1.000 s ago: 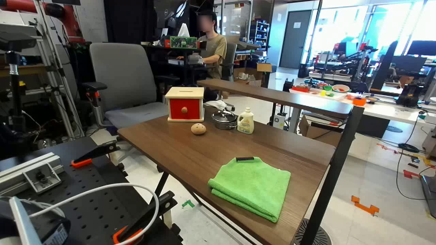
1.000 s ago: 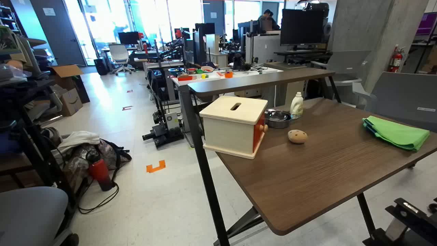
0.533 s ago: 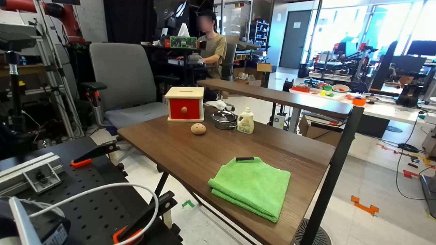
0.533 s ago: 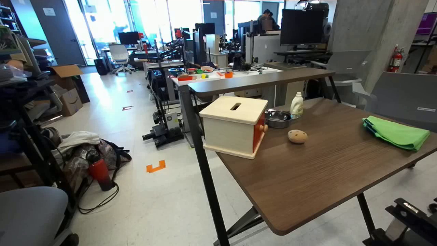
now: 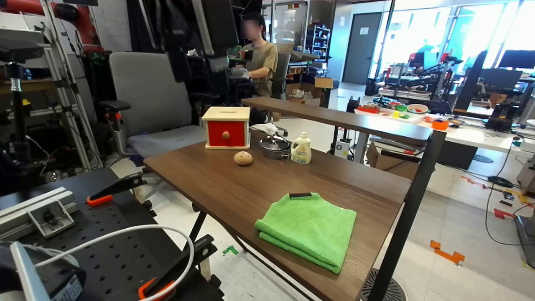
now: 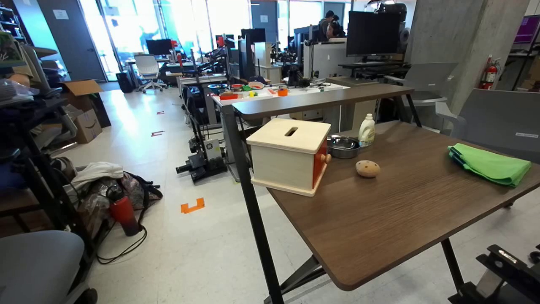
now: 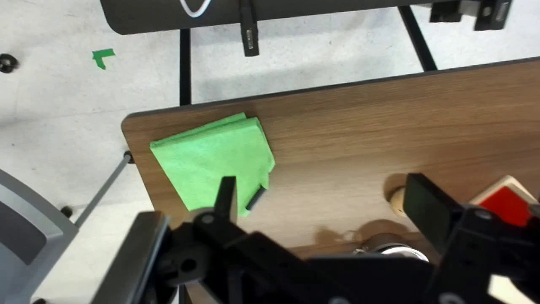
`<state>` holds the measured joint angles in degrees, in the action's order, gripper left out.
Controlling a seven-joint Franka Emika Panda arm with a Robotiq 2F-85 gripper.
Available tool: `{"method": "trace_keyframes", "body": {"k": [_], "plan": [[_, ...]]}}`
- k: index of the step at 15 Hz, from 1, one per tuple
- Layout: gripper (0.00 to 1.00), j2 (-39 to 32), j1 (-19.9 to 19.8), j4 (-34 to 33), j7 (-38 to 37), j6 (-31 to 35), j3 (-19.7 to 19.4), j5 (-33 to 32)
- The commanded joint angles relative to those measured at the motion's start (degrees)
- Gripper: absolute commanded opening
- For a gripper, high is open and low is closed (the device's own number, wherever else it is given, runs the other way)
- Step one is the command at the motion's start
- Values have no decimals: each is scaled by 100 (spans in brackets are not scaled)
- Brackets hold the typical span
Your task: Use the green towel to wipe the right side of the table
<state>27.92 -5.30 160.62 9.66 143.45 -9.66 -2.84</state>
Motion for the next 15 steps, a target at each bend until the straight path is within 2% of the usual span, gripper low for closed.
{"method": "trace_keyframes", "body": {"k": [1, 5, 6, 7, 9, 15], "plan": [[100, -1289, -306, -134, -257, 667, 46, -229], [100, -2569, -432, -626, -252, 768, -79, -194], [100, -2816, -446, -825, -297, 688, -127, -16], [100, -2234, -405, -409, -199, 630, -57, -103], [100, -2497, -418, -527, -211, 629, -65, -105], [100, -2496, -419, -600, -284, 526, -47, -96]]}}
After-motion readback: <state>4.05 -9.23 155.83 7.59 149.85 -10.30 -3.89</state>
